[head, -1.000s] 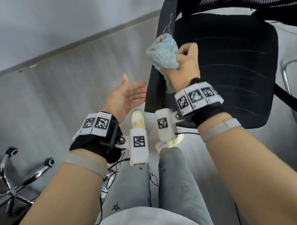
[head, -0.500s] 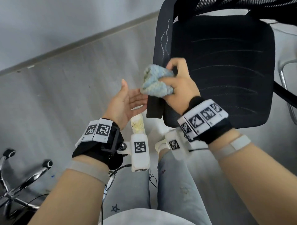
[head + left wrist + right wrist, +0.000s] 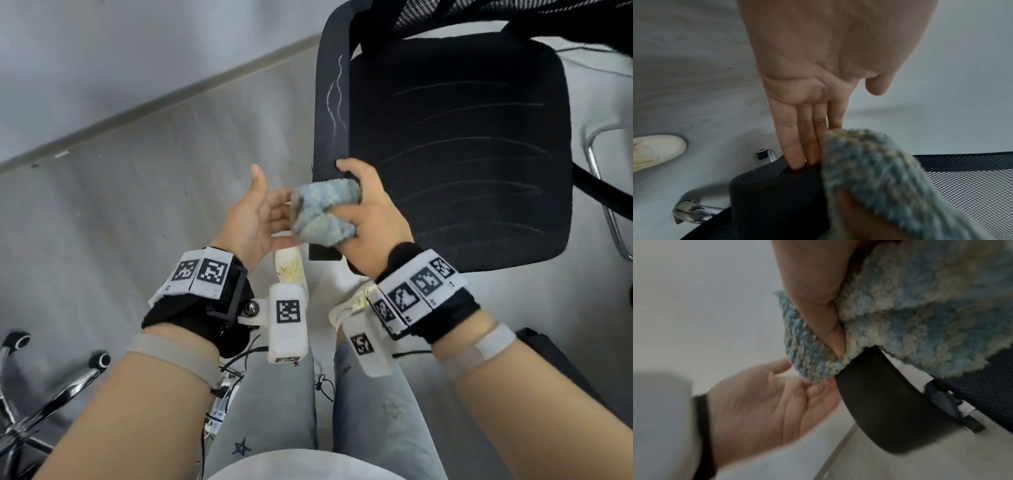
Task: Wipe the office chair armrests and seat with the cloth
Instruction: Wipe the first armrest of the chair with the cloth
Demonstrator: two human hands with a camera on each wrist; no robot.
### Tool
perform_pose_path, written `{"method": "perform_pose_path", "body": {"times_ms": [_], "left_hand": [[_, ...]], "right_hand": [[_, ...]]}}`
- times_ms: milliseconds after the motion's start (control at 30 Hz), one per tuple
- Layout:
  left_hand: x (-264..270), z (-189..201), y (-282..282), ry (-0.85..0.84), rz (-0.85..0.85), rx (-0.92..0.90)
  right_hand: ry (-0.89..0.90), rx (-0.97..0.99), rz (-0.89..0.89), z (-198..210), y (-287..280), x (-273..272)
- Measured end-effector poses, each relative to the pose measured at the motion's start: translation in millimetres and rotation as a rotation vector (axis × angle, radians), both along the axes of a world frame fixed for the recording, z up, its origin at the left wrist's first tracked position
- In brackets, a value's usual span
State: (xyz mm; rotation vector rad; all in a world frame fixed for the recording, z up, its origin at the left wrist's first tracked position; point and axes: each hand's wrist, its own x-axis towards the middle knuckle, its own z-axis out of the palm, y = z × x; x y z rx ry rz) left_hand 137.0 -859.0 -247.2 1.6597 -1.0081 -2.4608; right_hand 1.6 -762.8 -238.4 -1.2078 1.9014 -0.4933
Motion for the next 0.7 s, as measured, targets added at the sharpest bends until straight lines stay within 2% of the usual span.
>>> {"method": "perform_pose_path", "body": {"times_ms": [100, 267, 400, 567, 700], "left_hand": [[3, -3, 5, 0.001, 0.027, -0.001], [0, -1, 4, -0.036, -0.005, -0.076], [-6, 2, -2, -0.094, -0.049, -0.139], [-29, 1, -14, -0.097, -0.211, -0.268], [-37, -2, -18, -0.145, -0.257, -0.336]], "right_hand": [[-0.021, -0.082, -0.284, -6, -28, -9], [-0.024, -0.17, -0.394, -14, -67, -35], [-0.074, -0.065, -0.328, -14, -61, -35], [-0.158, 0.058, -0.259, -9, -24, -24], [-0.075, 0.051, -0.237, -6, -46, -30]]}}
